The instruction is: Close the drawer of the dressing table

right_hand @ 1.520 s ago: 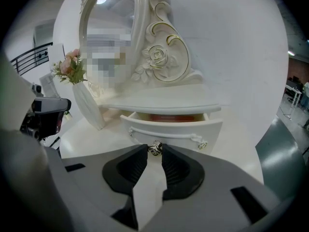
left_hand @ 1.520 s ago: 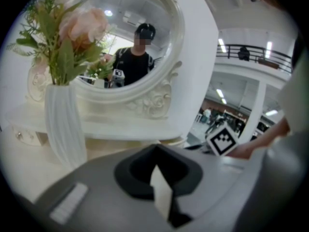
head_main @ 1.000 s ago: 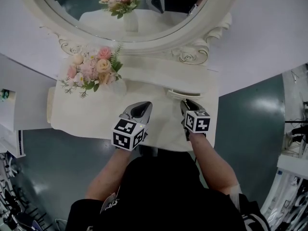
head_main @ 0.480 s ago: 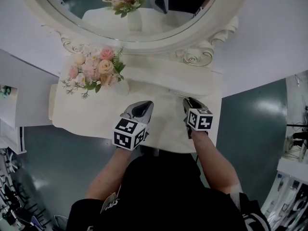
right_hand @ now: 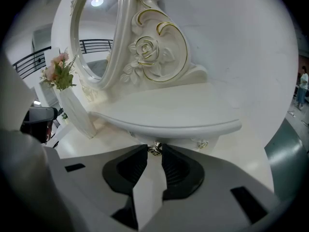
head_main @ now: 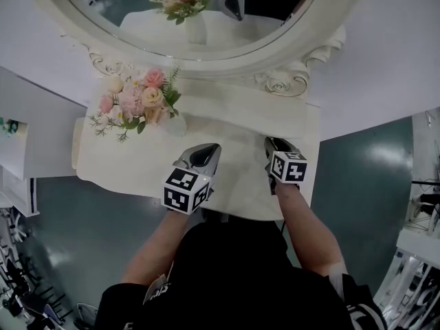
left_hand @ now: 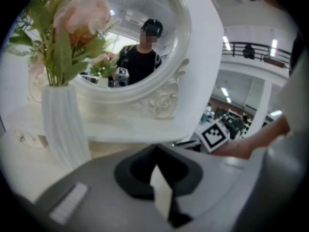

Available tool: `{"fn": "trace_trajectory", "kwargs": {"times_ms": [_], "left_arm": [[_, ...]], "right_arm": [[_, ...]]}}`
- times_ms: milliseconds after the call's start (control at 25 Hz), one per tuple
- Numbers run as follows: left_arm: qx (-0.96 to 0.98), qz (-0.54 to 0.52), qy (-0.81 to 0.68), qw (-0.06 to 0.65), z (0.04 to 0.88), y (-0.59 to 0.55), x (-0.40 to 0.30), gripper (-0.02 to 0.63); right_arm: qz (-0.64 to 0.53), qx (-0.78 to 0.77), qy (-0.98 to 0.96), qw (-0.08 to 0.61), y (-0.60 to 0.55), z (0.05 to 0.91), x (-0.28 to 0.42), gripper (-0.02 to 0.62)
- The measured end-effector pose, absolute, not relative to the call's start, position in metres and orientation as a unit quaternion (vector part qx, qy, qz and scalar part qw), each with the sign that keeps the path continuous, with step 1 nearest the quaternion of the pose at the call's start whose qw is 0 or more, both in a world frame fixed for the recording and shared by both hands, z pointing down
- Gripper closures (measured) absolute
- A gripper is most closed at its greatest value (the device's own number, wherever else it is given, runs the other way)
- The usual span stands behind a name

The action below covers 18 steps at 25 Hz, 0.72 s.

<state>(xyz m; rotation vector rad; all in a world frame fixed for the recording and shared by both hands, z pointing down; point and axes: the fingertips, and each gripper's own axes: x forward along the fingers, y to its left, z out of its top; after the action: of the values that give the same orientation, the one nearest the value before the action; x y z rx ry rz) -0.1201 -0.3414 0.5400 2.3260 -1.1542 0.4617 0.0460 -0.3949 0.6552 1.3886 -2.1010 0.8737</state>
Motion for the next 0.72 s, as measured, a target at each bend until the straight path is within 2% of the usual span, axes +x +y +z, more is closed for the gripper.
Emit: {"fn": "trace_trajectory", "kwargs": {"times_ms": [440,520,720], "left_arm": [[0.854,0.167,-0.426,0.245,0.536,-0.342,-0.123,0.597],[0.856,0.166,-0.425,0.243,0.533,-0.339,-0.124,0.595],[0.862,0.159,-0.421,0.233,0.525,-0.328,-0.129,0.597]], "right_arm": [[0.319,0.513,-0.762,0.233,-0.398,0.659,0.046,0.502],[0.333,0.51,-0.758,0.232,-0.393,0.662,0.044,0.471],[0.339,0.518,-0.752,0.229,-0.373,0.658,0.045,0.469]]}}
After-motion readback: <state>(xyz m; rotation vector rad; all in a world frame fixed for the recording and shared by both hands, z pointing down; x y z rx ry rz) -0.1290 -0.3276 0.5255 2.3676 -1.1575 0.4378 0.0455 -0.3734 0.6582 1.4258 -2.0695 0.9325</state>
